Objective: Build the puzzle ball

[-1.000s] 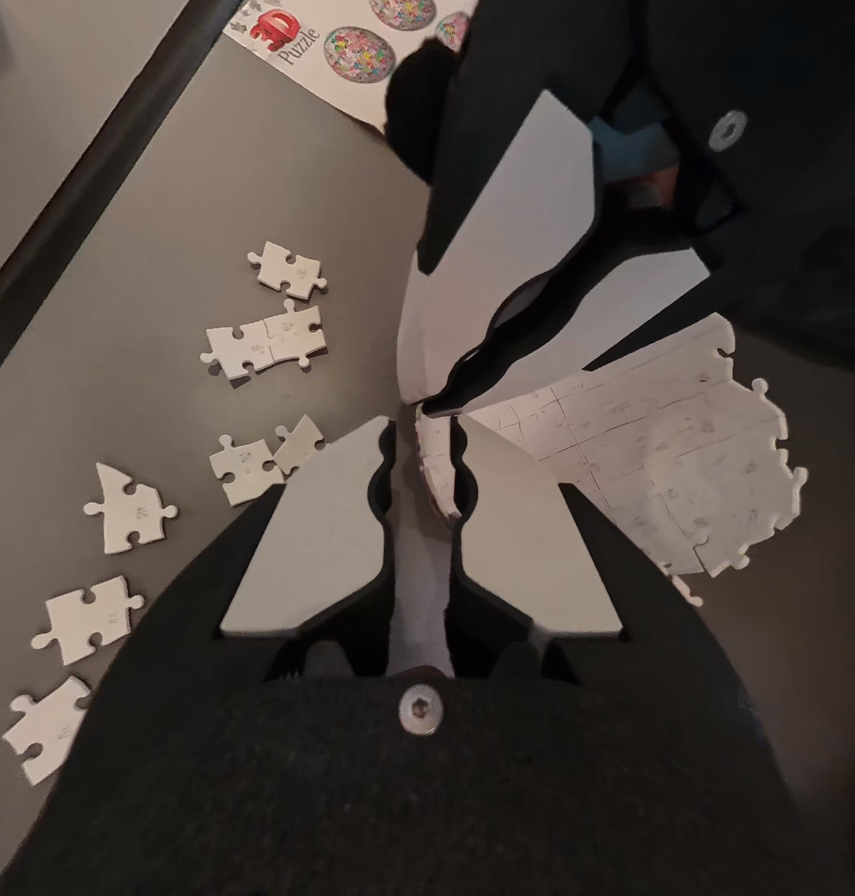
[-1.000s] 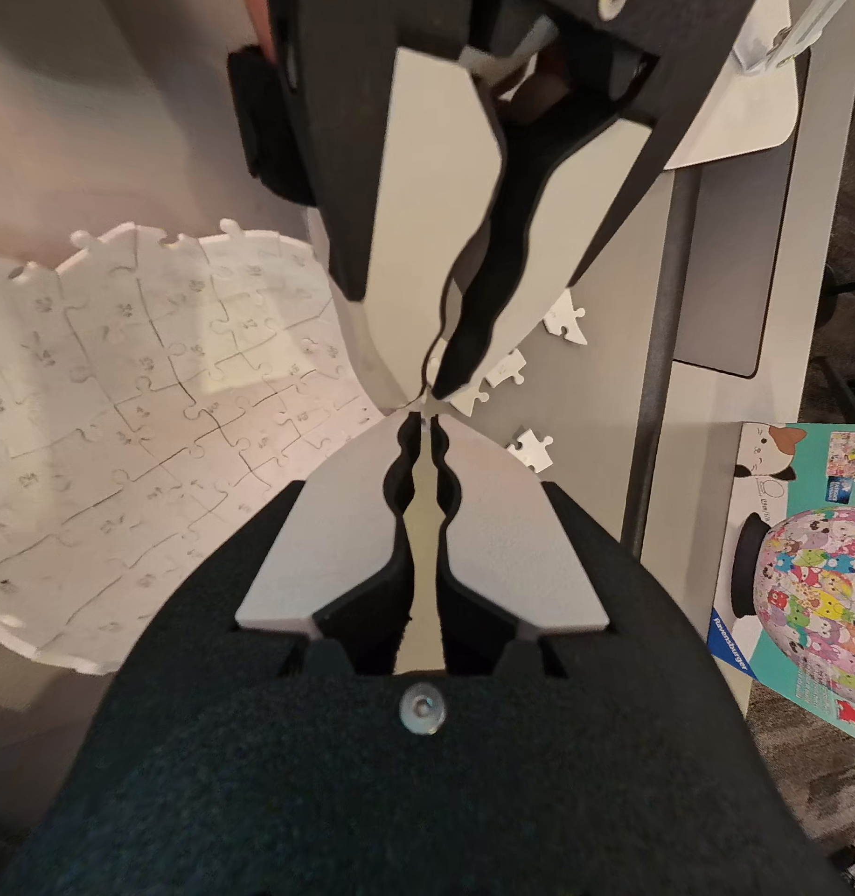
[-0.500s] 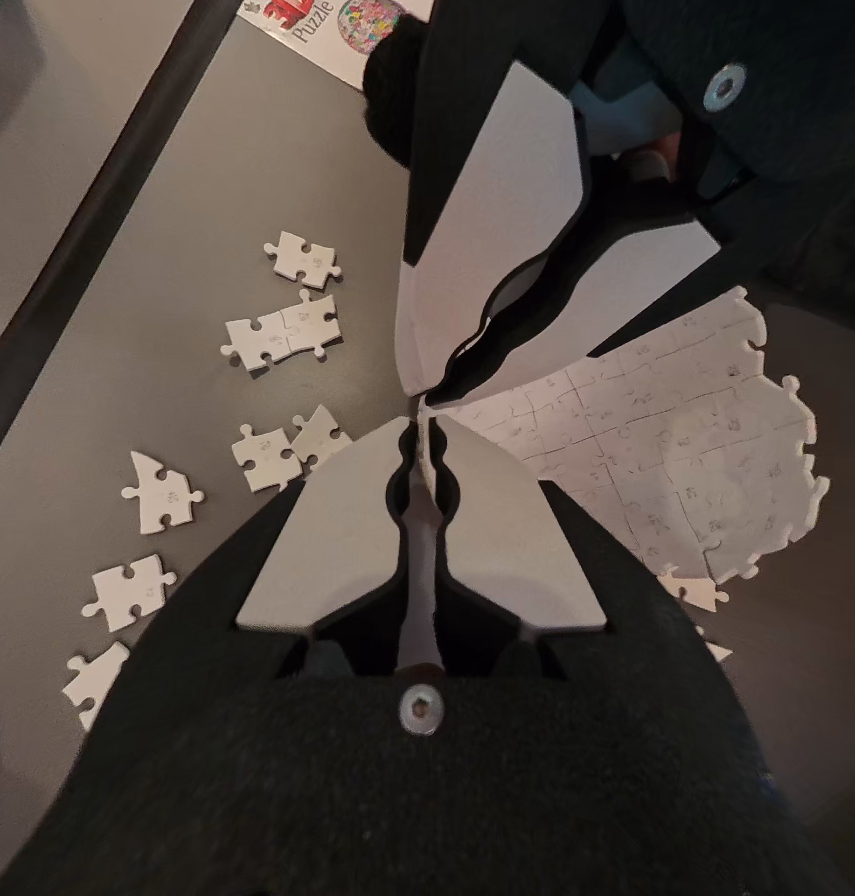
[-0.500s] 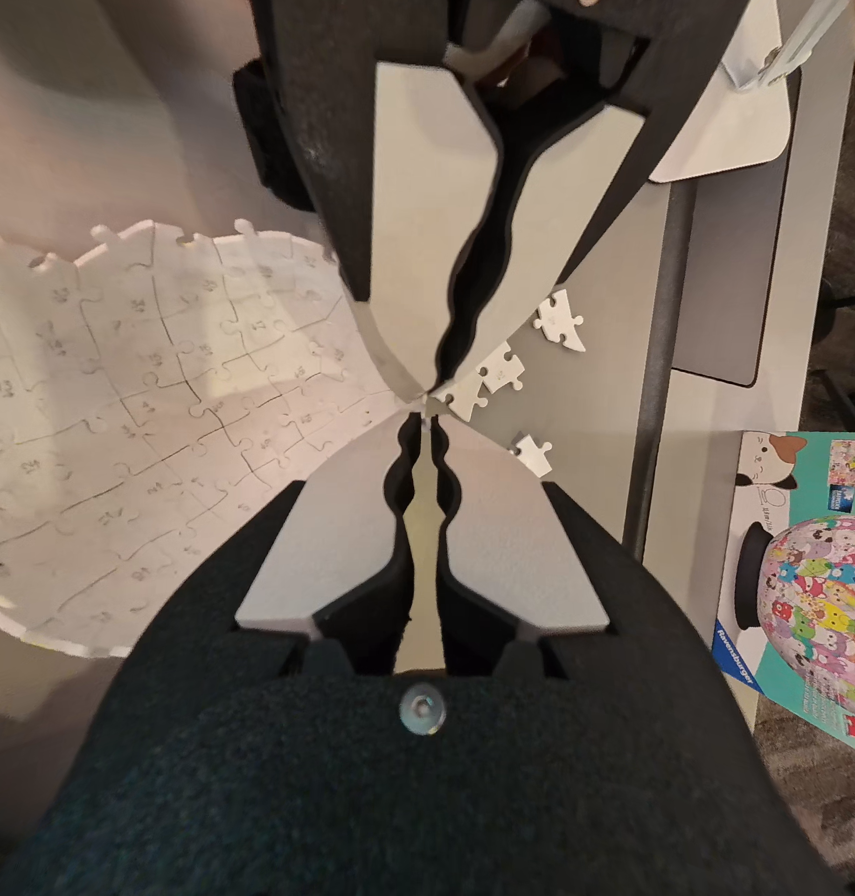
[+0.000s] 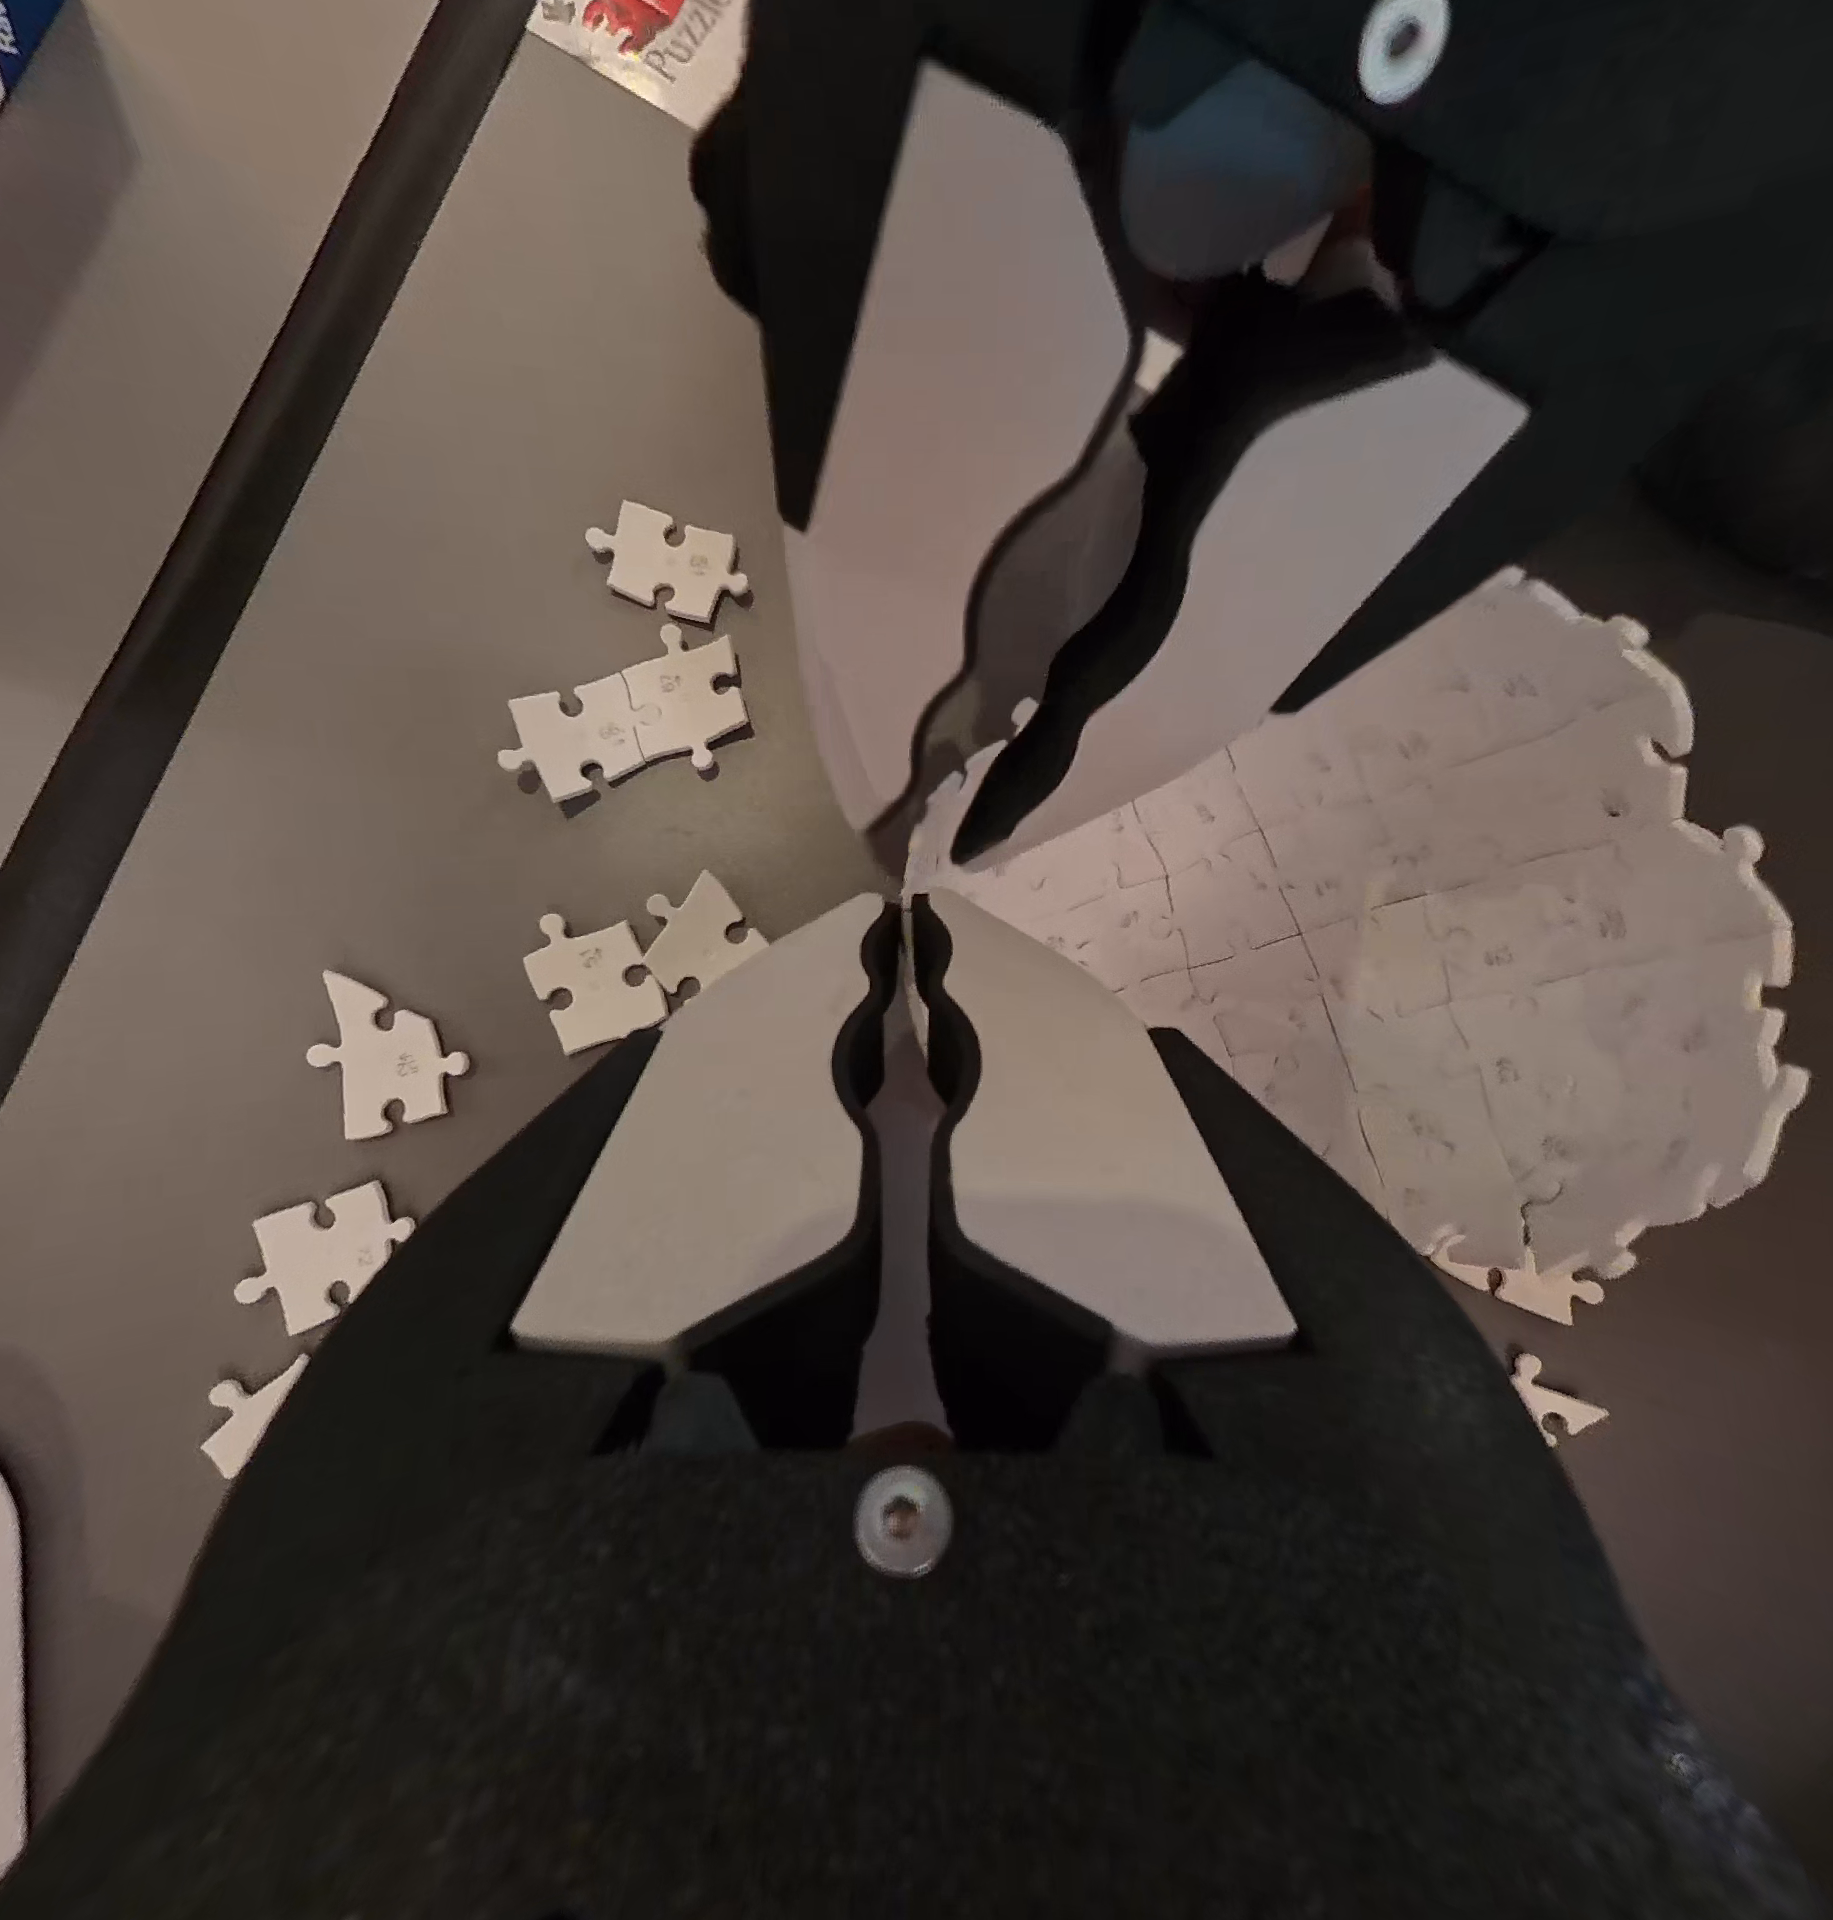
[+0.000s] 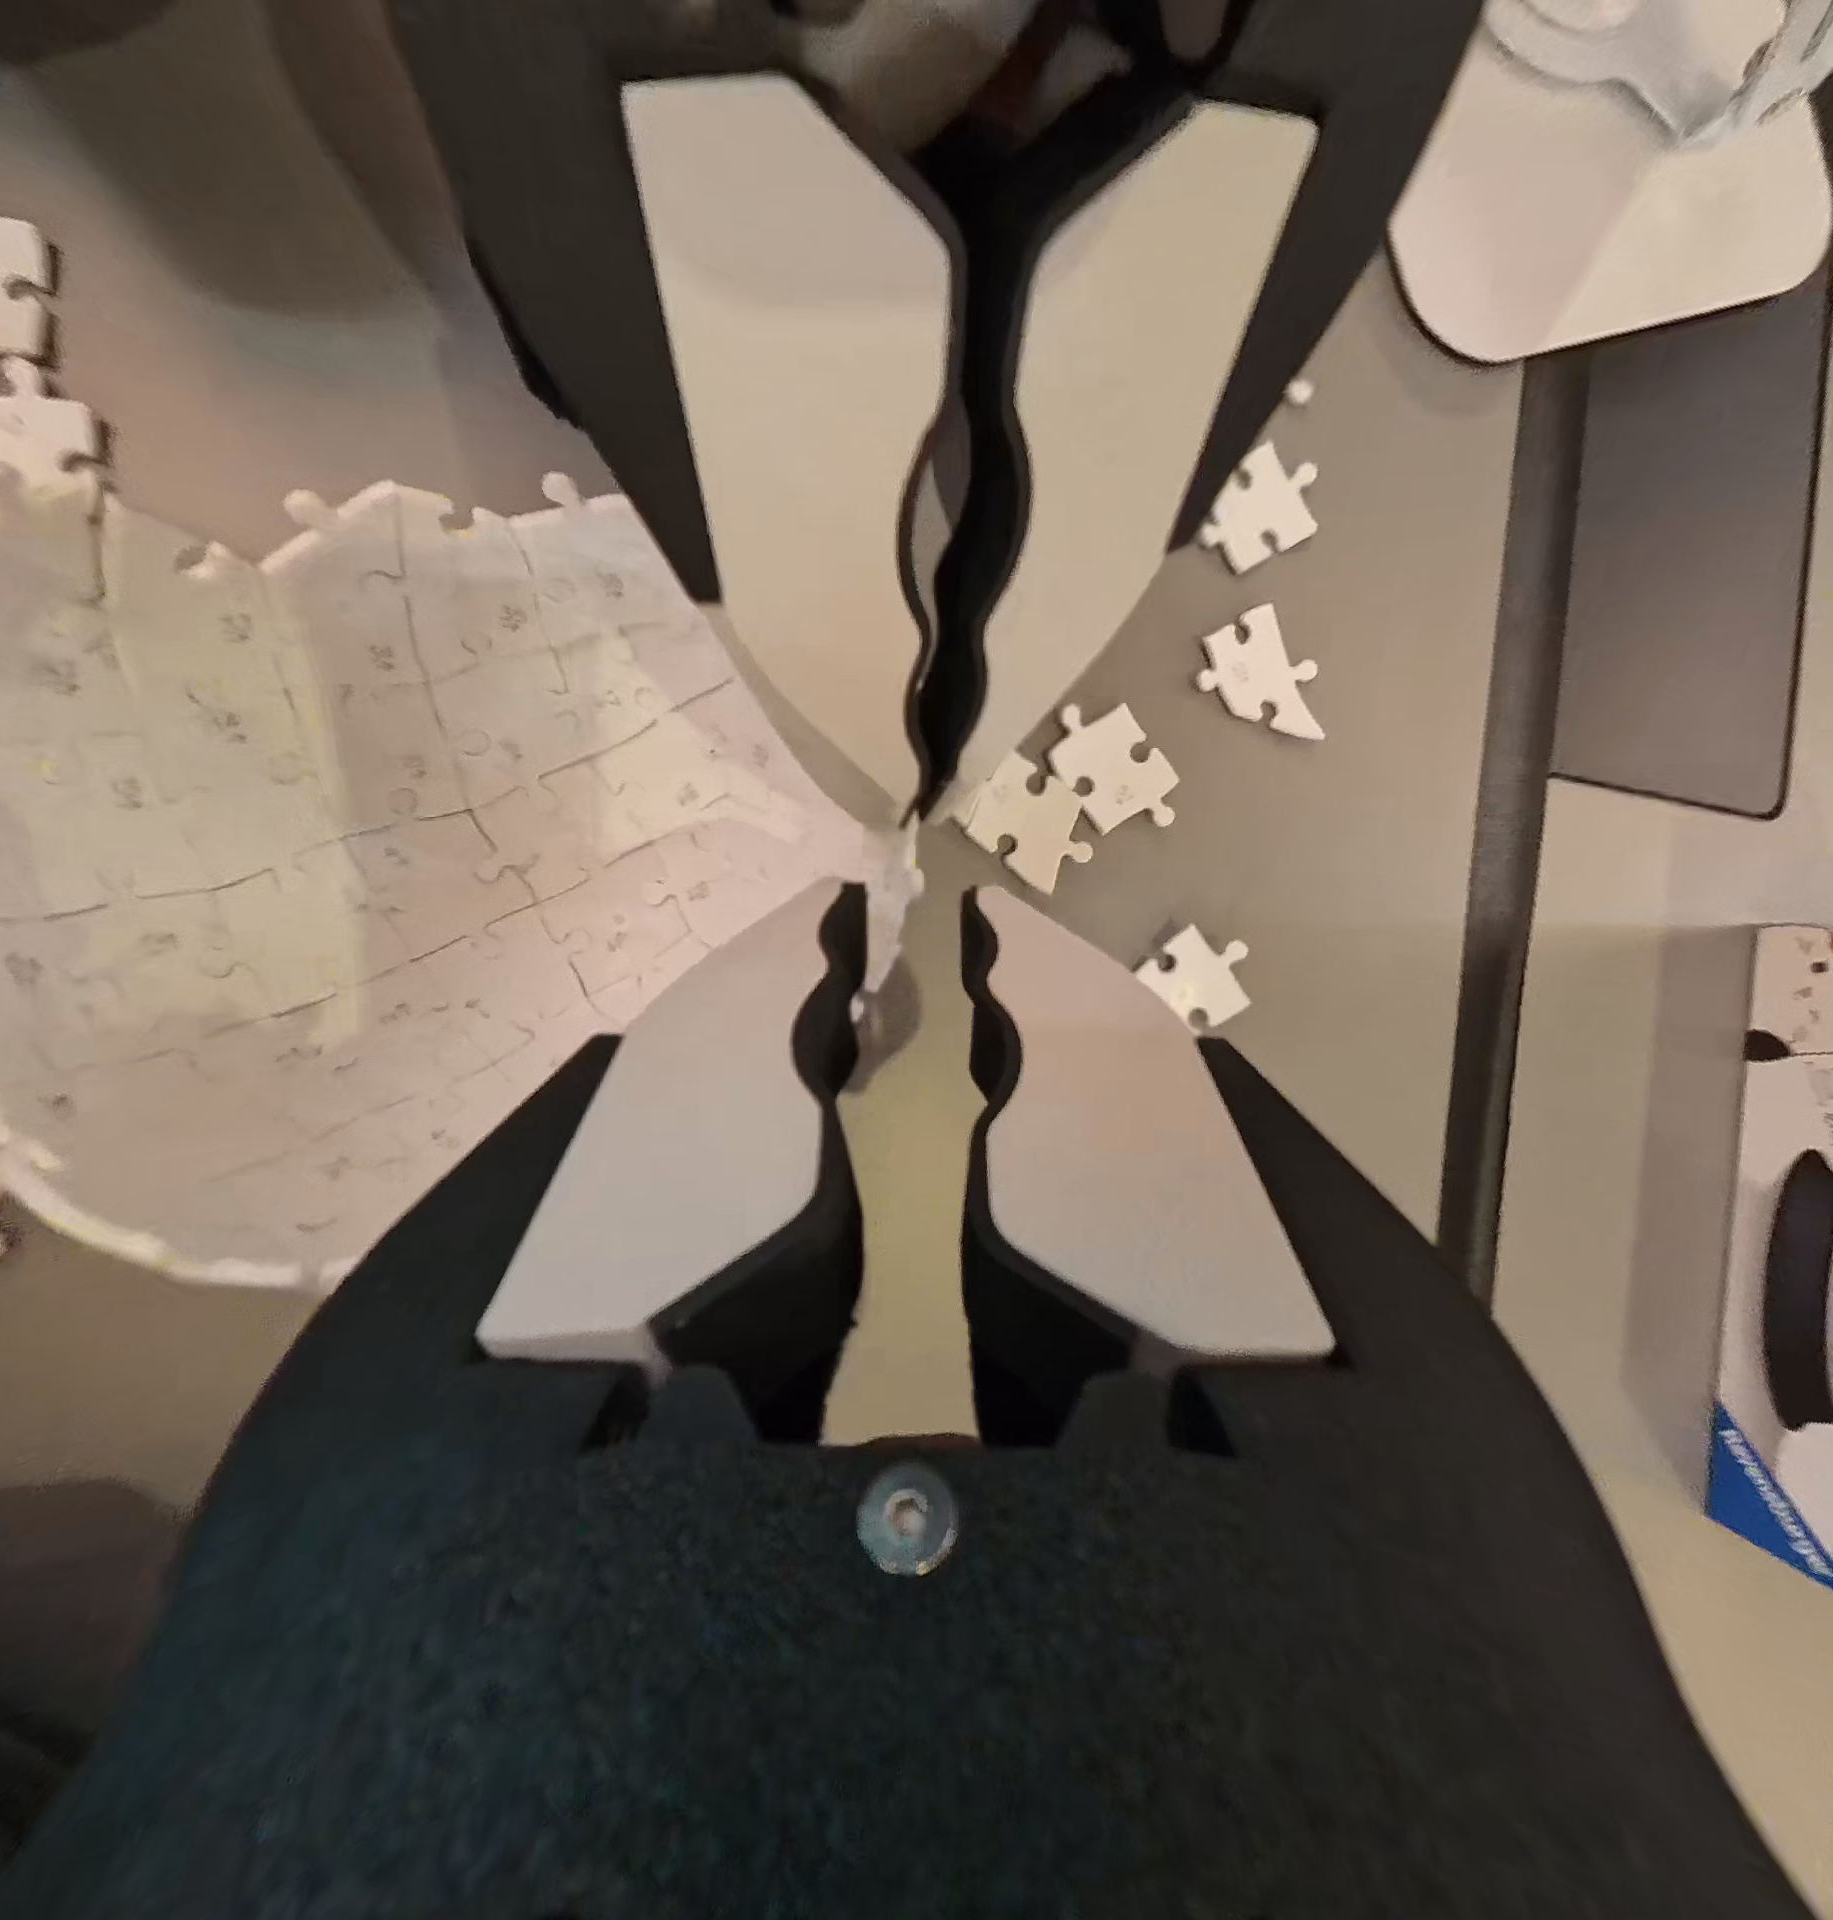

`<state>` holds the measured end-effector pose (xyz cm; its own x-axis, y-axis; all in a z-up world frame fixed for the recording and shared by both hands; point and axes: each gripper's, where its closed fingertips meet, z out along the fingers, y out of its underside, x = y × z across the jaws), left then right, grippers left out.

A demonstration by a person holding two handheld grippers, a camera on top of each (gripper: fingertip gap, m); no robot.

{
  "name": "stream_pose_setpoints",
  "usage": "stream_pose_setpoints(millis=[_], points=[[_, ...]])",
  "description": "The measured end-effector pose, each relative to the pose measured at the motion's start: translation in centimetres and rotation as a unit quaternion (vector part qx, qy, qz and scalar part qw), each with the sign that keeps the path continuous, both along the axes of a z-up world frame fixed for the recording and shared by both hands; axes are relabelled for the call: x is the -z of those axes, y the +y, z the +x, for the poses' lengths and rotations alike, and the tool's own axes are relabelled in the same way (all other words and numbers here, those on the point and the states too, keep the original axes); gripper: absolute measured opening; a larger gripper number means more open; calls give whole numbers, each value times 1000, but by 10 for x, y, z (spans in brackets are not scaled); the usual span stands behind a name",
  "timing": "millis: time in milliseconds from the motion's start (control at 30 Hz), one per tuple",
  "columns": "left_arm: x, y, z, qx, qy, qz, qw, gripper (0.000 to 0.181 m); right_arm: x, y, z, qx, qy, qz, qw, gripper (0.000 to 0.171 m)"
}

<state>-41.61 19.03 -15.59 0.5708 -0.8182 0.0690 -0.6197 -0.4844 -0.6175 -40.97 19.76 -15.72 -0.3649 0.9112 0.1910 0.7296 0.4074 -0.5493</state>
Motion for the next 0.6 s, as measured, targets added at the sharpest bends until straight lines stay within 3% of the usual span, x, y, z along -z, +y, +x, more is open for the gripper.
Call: stream_pose_setpoints(millis=[200,600], points=[[-2,0,1,0,4,5,1000,2,3,2,10,20,-29,-92,995,15],[-1,1,1,-3,11,7,1000,2,9,0,4,22,-37,-64,997,3]])
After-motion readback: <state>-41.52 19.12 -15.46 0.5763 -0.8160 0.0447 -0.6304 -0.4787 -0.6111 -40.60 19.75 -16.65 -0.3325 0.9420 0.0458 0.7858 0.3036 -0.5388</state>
